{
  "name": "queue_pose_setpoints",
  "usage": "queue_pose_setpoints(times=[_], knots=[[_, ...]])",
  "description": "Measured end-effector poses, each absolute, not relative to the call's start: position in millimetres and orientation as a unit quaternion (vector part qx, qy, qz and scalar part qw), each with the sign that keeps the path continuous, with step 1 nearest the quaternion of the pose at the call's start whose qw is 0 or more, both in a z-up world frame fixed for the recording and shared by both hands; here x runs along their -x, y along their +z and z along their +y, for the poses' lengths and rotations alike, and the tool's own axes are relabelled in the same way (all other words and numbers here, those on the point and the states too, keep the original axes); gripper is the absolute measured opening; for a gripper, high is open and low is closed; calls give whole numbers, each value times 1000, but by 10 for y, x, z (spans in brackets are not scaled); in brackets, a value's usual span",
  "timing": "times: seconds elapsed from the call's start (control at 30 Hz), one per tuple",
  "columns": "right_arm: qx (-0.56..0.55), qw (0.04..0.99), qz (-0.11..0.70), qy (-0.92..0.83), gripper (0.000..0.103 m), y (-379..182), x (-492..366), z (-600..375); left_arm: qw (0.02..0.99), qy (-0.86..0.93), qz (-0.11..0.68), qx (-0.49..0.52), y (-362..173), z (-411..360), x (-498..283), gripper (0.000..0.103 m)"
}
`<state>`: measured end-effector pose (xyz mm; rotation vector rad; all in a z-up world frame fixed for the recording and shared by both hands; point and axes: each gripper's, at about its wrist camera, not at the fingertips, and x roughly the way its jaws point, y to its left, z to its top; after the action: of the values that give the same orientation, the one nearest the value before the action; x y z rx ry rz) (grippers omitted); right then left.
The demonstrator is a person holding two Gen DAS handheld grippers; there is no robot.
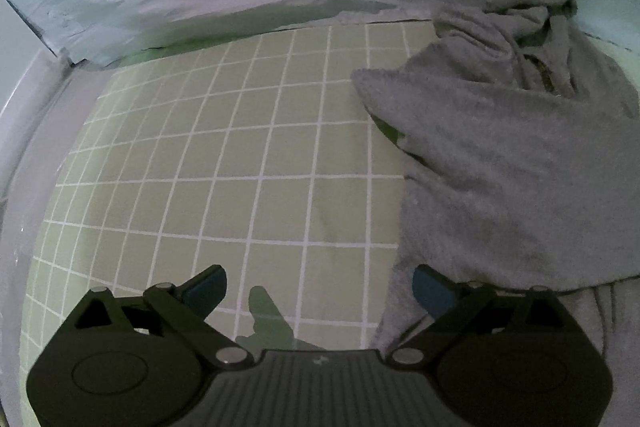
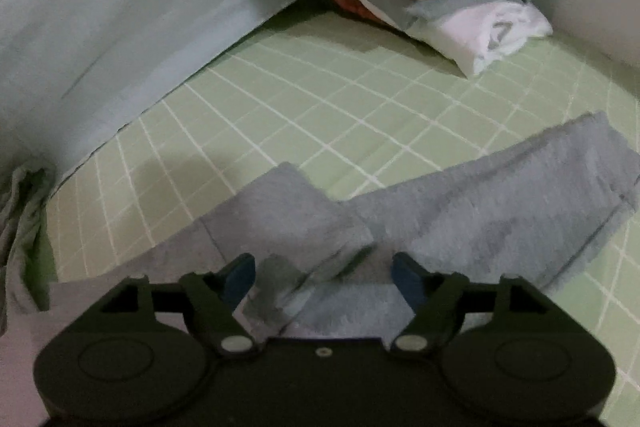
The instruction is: Fold clothes
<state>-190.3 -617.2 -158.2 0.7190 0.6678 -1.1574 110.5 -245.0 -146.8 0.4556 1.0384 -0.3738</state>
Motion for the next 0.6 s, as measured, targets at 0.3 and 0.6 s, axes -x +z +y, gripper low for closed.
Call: queue_pose_setpoints(times=[0.3, 0.6], knots=[[-287, 748, 304, -514, 8, -1427, 1810, -6145, 829, -171, 496, -192, -1517, -2399, -1162, 103], [-260, 799, 285, -462, 7, -955, 1508, -5740, 831, -171, 512, -137, -1564, -2264, -1195, 103]])
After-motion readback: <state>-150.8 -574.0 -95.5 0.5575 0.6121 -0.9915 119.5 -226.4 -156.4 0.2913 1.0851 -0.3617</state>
